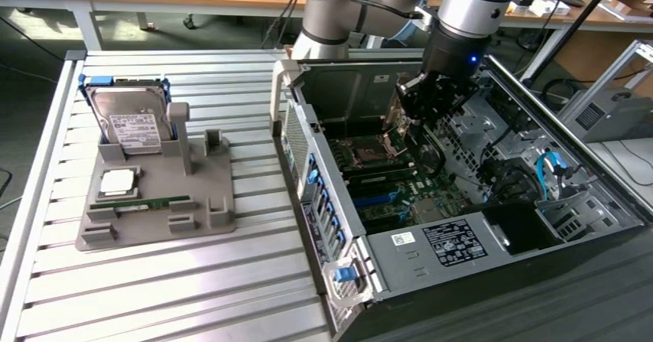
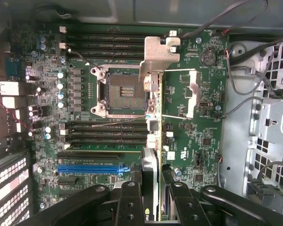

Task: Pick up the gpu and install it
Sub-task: 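Insert the gpu into the slot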

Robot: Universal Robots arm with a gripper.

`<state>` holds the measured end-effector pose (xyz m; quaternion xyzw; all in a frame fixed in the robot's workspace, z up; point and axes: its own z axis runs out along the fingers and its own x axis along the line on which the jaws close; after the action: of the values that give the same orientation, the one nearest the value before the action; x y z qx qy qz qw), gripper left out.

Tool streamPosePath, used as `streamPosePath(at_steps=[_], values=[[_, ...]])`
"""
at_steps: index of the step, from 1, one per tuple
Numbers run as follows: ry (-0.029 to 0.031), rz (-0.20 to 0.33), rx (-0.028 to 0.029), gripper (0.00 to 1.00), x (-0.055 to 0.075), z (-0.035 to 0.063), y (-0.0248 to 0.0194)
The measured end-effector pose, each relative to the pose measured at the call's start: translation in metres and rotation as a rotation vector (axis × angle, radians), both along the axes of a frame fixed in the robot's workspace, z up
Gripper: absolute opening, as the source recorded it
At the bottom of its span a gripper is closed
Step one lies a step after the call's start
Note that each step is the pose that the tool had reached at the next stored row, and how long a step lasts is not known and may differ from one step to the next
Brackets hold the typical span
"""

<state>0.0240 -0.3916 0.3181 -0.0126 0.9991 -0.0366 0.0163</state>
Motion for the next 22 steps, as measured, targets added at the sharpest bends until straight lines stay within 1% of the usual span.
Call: streamPosePath(at_steps=[22], values=[[0.0,0.024,0.0,0.27,0.0,0.0,0.0]])
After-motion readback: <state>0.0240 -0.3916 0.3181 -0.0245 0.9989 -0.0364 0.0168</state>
